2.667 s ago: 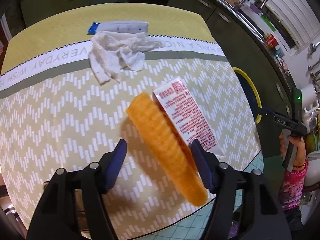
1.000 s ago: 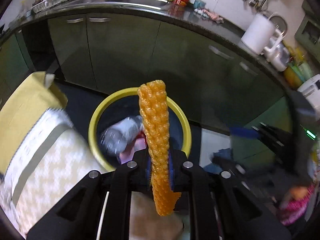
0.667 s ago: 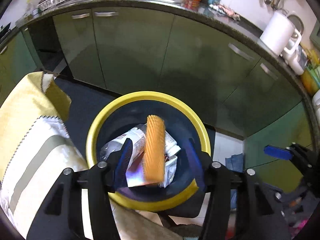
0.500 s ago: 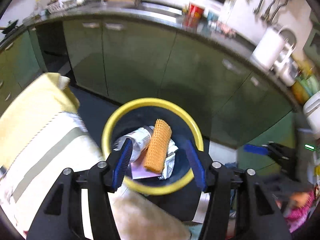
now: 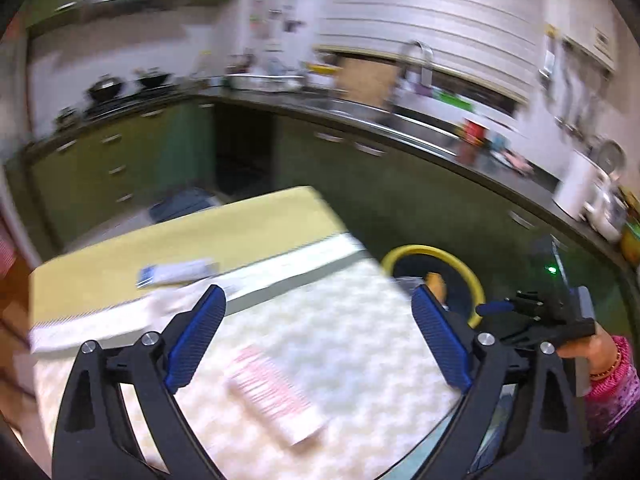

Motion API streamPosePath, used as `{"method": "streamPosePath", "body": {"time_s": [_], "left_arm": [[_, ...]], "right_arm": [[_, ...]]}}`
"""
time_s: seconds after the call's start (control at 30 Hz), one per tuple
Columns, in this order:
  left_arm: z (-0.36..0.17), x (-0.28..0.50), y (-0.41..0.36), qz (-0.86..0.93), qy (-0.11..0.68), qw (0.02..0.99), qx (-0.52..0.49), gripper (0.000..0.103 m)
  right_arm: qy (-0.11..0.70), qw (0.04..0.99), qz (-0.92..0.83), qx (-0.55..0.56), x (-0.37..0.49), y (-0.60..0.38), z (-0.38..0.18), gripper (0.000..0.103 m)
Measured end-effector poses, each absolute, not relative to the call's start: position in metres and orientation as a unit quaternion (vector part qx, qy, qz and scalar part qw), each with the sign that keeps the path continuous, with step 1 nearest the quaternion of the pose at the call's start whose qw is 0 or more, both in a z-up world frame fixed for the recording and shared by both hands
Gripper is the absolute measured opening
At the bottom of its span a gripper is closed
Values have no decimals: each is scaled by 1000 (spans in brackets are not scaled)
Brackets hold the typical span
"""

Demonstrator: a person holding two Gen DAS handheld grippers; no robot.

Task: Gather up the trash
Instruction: 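Grasp the red-and-white milk carton with the right tool, then carry the milk carton to the bin and release it with the right tool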

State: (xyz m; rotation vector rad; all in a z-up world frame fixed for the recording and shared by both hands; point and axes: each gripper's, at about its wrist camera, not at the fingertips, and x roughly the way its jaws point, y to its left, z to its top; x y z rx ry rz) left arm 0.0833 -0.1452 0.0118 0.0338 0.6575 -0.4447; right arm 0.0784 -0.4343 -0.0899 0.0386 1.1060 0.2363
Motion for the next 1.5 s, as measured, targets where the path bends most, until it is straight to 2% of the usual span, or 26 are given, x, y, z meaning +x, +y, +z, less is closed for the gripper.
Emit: {"method": "streamPosePath", "body": {"time_s": [0.17,0.47,0.6,0.8,0.93,1.5], "left_arm": [[1,71,-80,-152,340,928,-13,91],[-14,53,-32,-128,344,929,-48,91],[-14,52,-19,-122,341,930,-57,91],[-19,52,-10,-115,342,930,-67,91],[-23,53,-9,-116,346,929,-64,91],[-26,52,-23,-121,352,927,-48,91]], "right_arm": [[525,826,205,-15,87,-346,-78,78],[521,812,252,-81,98,-228,-83,75],[544,799,240,-83,110,-210,-112,64],[554,796,227,-91,119,-199,-131,55],[557,795,222,-95,123,-196,-135,36],[529,819,202,-89,108,-235,-121,35]]}}
